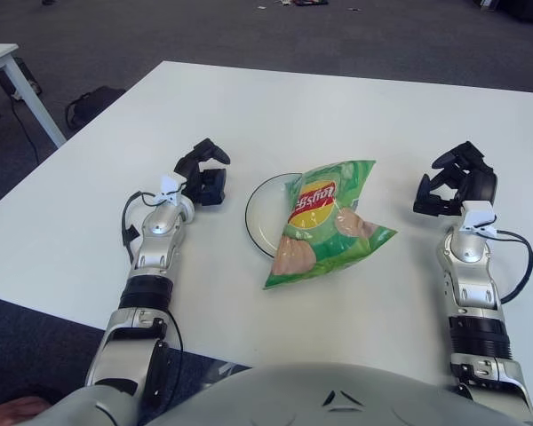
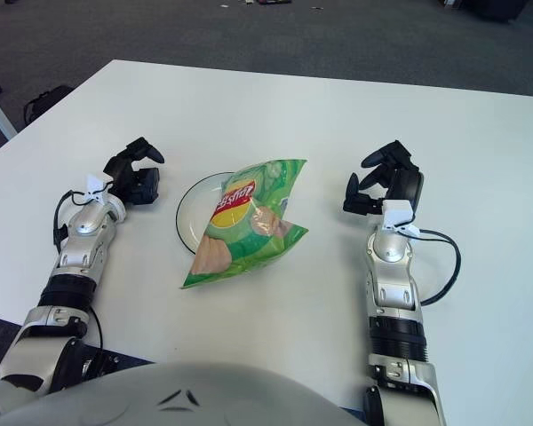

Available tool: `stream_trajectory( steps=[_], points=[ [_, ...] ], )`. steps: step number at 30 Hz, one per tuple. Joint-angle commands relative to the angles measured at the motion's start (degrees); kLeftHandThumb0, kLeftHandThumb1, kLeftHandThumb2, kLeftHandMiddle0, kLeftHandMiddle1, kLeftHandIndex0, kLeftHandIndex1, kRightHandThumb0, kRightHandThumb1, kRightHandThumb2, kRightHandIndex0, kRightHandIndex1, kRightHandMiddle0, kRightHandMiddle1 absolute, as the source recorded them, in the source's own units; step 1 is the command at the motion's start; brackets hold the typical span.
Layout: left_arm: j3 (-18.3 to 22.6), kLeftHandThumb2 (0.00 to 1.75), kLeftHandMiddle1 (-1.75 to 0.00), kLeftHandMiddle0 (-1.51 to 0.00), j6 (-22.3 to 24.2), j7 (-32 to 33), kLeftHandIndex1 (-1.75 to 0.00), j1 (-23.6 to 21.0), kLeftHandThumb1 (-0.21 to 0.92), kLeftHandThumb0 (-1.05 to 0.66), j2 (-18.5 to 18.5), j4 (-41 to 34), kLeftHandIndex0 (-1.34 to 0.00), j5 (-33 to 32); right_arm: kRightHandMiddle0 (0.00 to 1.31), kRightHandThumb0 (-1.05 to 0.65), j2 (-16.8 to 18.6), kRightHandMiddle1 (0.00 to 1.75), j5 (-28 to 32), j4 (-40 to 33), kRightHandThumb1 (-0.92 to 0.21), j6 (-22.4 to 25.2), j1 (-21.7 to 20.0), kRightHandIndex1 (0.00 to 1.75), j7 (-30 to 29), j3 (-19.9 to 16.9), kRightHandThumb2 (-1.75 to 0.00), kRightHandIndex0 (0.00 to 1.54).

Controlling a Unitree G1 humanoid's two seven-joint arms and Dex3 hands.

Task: Put the snack into the plate.

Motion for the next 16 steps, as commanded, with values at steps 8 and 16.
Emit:
stream_trajectory(
  steps=[8,16],
  points=[
    [-1.09,1.21,-1.75,-1.22,0.51,-2.16,-1.75,0.39,0.40,-0.45,-1.66,8.86,-0.54,-0.59,0.67,-0.01,6.87,1.75,0.27,1.62,0.06,1.62,13.59,1.74,-1.83,0.30,-1.75,0.90],
    [-2.27,1.24,-1.75,-1.24,0.00,-1.78,-1.75,-0.36,0.38,-0.46,-1.46,8.16,-0.56,0.40,0.67,-0.01,6.93,1.74,1.43,0.34,0.06,2.78,14.04,1.74,-1.38,-0.06,-1.75,0.89]
  ],
)
